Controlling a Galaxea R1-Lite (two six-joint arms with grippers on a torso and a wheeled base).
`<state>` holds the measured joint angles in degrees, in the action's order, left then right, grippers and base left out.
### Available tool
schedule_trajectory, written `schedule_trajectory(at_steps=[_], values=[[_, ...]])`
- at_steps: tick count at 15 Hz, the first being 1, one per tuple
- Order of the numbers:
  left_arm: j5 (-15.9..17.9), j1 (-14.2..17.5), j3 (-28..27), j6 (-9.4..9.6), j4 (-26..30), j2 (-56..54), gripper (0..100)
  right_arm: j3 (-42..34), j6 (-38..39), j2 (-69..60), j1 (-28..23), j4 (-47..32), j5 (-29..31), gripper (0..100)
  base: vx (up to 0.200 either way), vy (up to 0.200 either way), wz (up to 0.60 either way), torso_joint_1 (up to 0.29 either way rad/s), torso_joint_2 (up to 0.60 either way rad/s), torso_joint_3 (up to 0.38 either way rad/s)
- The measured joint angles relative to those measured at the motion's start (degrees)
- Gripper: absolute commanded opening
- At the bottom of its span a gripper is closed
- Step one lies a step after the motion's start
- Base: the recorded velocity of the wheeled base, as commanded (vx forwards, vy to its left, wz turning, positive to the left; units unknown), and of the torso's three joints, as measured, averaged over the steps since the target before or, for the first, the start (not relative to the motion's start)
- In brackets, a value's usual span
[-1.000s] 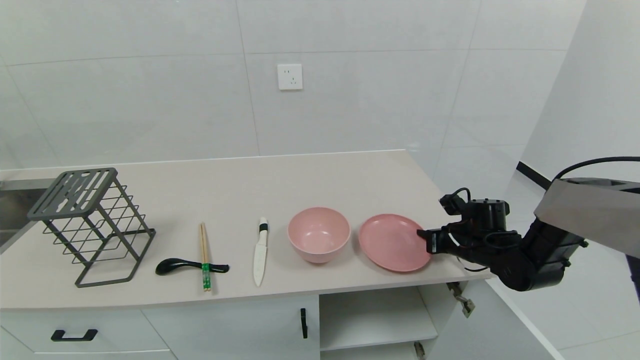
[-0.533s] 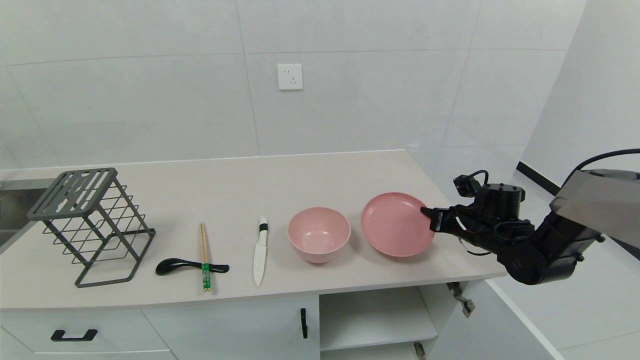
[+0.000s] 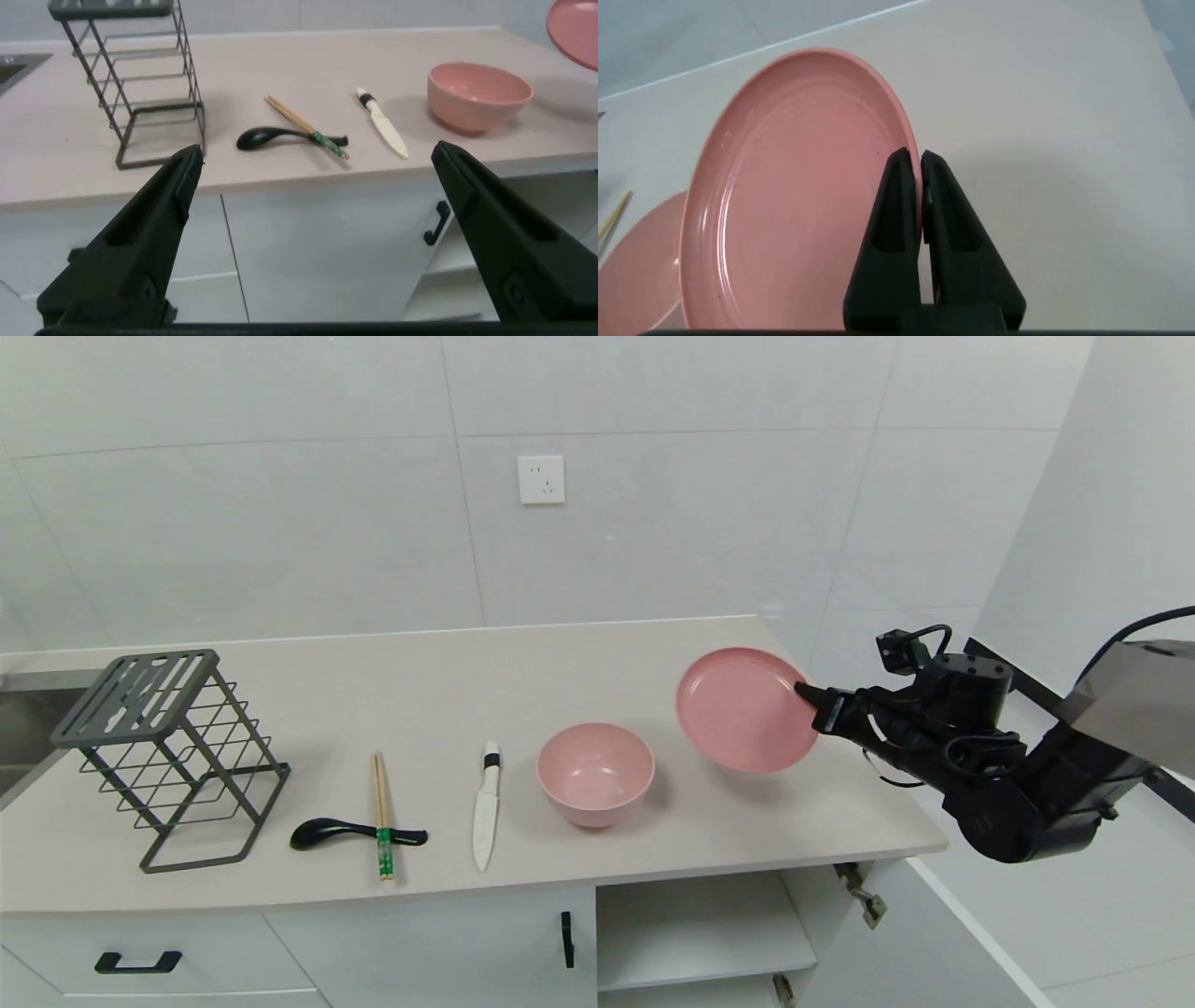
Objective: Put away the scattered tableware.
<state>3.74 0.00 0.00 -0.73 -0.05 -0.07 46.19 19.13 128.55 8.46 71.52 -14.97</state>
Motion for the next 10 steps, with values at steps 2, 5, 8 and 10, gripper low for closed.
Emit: schedule_trajectory(at_steps=[2, 5, 8, 10], values=[[0.0, 0.0, -0.1, 0.33, -1.3, 0.0, 100, -2.8, 0.0, -0.9, 0.0, 3.5, 0.1, 0, 0.0, 0.0, 0.0, 0.0, 0.0, 0.0], [0.4, 0.8, -8.4, -1.51, -8.5, 1.1, 100, -7.1, -0.3, -3.4, 0.0, 7.8, 0.1, 0, 0.0, 0.0, 0.0, 0.0, 0.0, 0.0], [0.7, 0.8, -12.3, -2.88, -10.0, 4.7, 100, -10.5, -0.4, -6.6, 0.4, 9.1, 0.0, 0, 0.0, 0.0, 0.0, 0.0, 0.0, 0.0], [0.7, -0.4, -12.4, -3.15, -10.2, 8.5, 100, -13.9, -0.6, -9.3, 0.8, 9.2, -0.2, 0, 0.0, 0.0, 0.0, 0.0, 0.0, 0.0]])
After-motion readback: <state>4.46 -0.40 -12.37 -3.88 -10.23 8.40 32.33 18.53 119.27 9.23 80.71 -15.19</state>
